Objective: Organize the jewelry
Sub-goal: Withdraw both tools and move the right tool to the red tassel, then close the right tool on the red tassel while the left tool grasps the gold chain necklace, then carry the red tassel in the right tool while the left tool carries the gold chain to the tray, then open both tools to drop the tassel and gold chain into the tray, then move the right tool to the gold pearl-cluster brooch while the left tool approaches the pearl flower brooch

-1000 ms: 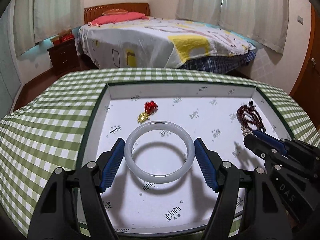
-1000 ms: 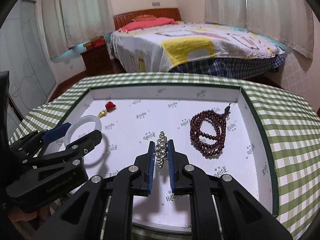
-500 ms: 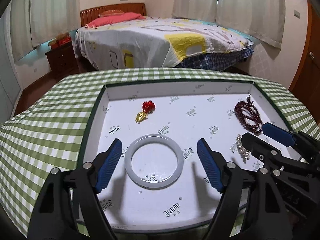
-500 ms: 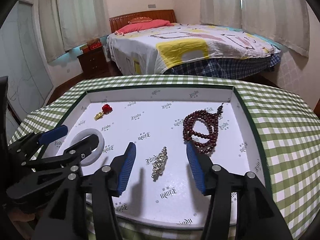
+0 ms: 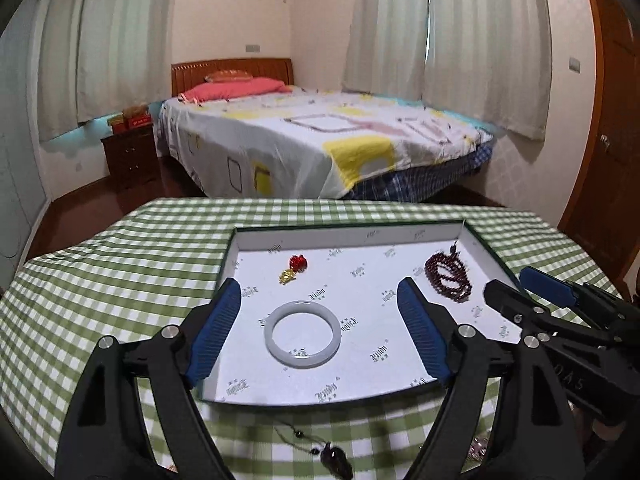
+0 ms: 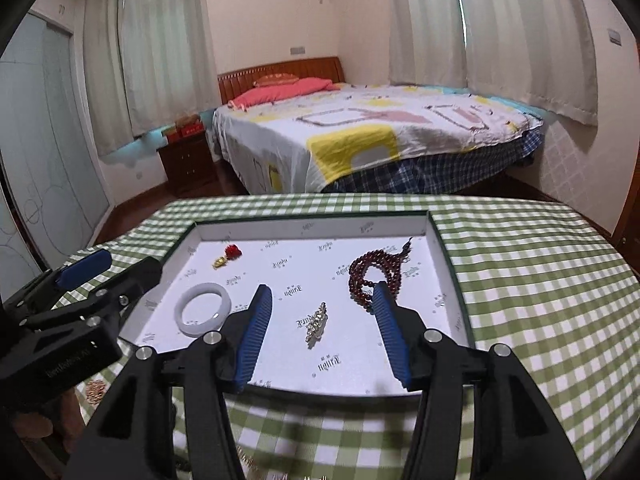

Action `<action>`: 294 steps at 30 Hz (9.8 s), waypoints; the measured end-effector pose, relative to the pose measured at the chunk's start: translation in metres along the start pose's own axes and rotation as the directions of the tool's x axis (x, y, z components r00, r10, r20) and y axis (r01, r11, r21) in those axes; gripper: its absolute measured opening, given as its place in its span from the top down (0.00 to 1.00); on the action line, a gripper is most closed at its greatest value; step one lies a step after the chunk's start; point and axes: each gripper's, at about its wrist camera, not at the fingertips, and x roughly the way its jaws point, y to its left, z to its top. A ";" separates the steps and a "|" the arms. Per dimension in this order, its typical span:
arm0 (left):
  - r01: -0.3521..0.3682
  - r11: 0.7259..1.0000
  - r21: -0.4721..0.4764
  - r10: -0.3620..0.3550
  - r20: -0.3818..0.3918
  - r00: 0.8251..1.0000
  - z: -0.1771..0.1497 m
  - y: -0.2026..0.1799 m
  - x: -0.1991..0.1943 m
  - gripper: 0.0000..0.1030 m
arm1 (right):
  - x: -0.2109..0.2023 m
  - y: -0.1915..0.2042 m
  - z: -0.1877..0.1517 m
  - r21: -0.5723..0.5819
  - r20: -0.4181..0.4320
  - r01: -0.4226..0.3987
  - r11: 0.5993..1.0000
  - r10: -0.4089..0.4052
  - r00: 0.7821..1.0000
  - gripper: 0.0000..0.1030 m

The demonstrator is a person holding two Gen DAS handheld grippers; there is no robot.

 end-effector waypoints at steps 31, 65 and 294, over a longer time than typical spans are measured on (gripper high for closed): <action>-0.063 0.993 -0.096 0.063 -0.005 0.998 -0.088 0.029 -0.138 0.24 | -0.122 -0.004 -0.094 -0.004 0.057 0.077 0.997 -0.077 0.995 0.49; -0.153 0.977 -0.149 0.128 -0.160 0.979 -0.112 0.067 -0.088 0.24 | -0.033 -0.049 -0.101 0.037 -0.265 0.191 0.981 -0.175 0.948 0.58; -0.047 0.992 -0.114 0.027 -0.173 0.985 -0.096 0.044 -0.072 0.36 | -0.019 0.014 -0.097 0.014 -0.264 0.042 0.999 -0.037 0.964 0.51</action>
